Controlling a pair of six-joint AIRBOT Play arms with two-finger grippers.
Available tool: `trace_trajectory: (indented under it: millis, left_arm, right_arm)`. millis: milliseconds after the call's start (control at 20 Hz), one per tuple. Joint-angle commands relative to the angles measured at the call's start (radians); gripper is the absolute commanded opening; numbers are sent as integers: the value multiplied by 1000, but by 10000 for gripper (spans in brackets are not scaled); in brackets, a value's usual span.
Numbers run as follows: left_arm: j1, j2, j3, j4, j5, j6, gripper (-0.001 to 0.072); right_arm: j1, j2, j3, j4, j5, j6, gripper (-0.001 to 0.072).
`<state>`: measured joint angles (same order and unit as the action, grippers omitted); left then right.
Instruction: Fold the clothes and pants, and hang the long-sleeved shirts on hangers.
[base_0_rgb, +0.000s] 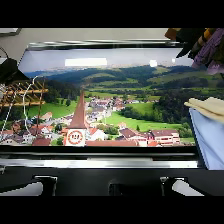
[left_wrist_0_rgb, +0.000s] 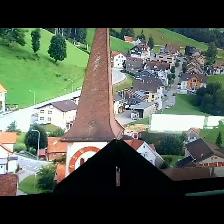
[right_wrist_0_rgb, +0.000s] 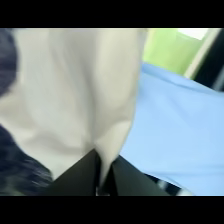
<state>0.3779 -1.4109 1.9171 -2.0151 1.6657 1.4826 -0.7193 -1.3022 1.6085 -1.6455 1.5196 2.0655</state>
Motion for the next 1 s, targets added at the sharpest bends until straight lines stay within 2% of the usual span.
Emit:
trace_trajectory:
  millis: [0, 150, 400, 950]
  left_arm:
    - [1, -1, 0, 0, 4, 2, 14]
    - [1, -1, 0, 0, 4, 2, 14]
    - [1, 0, 0, 0, 4, 2, 14]
    - [1, -1, 0, 0, 3, 2, 14]
  right_arm:
    - [0, 3, -152, -162, 107, -55, 29]
    - [-2, 12, -299, -285, 111, -94, 29]
    - [-2, 19, -455, -323, 92, -94, 29]
    - [-2, 19, -512, -427, 66, -94, 29]
